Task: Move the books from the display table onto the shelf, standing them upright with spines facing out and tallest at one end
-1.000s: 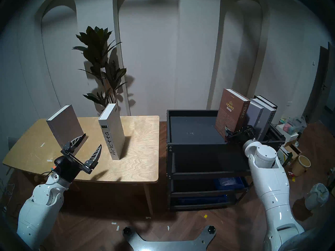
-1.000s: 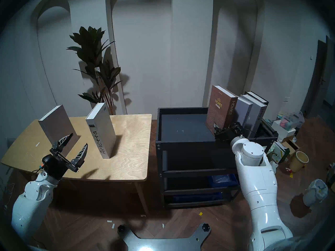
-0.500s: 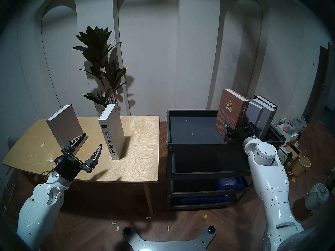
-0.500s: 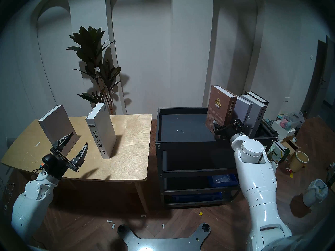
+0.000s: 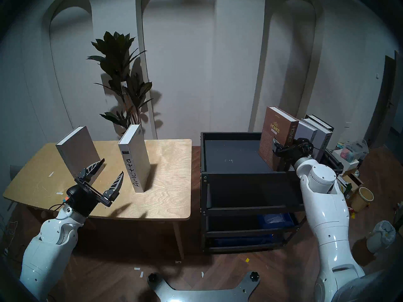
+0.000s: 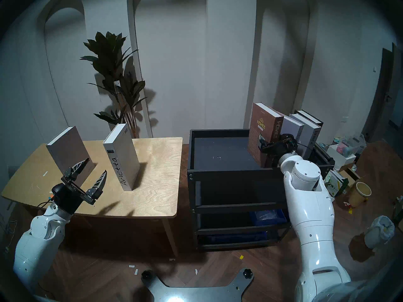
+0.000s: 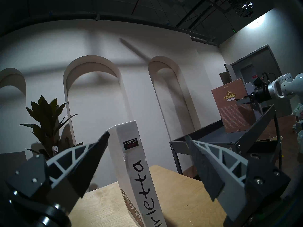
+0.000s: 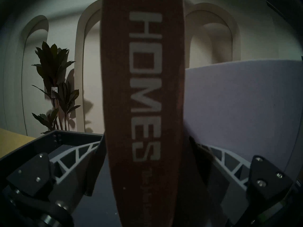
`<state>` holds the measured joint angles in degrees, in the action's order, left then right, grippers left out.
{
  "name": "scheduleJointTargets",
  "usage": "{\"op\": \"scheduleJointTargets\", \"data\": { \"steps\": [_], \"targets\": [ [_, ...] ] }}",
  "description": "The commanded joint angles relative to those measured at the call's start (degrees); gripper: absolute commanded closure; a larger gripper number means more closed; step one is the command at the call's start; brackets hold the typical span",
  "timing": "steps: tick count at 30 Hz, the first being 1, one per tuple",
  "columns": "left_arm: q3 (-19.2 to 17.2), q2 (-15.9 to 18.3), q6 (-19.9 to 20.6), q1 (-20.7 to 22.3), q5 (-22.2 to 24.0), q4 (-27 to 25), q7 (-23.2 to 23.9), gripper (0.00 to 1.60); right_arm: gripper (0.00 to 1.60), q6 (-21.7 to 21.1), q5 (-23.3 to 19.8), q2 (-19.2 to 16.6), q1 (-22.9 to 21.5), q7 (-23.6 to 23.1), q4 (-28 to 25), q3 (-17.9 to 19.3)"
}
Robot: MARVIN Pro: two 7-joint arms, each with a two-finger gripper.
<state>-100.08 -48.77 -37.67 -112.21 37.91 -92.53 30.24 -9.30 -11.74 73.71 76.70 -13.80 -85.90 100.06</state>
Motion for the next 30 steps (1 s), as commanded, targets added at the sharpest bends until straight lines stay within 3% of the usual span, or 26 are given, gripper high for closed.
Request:
{"op": "scheduleJointTargets", "data": {
  "steps": [1,30],
  "targets": [
    [-0.38,0.33,-0.07,0.72,-0.09,-0.82,-0.13,0.00,0.00,-0.57,-0.76,0.03,-1.58,-0.66,-3.42,-0.11],
    [-0.32,0.55,-0.35,0.46,0.47,-0.89,-0.25,0.00,0.00,0.38,-2.10,1.51,-7.03,1.24,-7.54,1.84]
  ]
}}
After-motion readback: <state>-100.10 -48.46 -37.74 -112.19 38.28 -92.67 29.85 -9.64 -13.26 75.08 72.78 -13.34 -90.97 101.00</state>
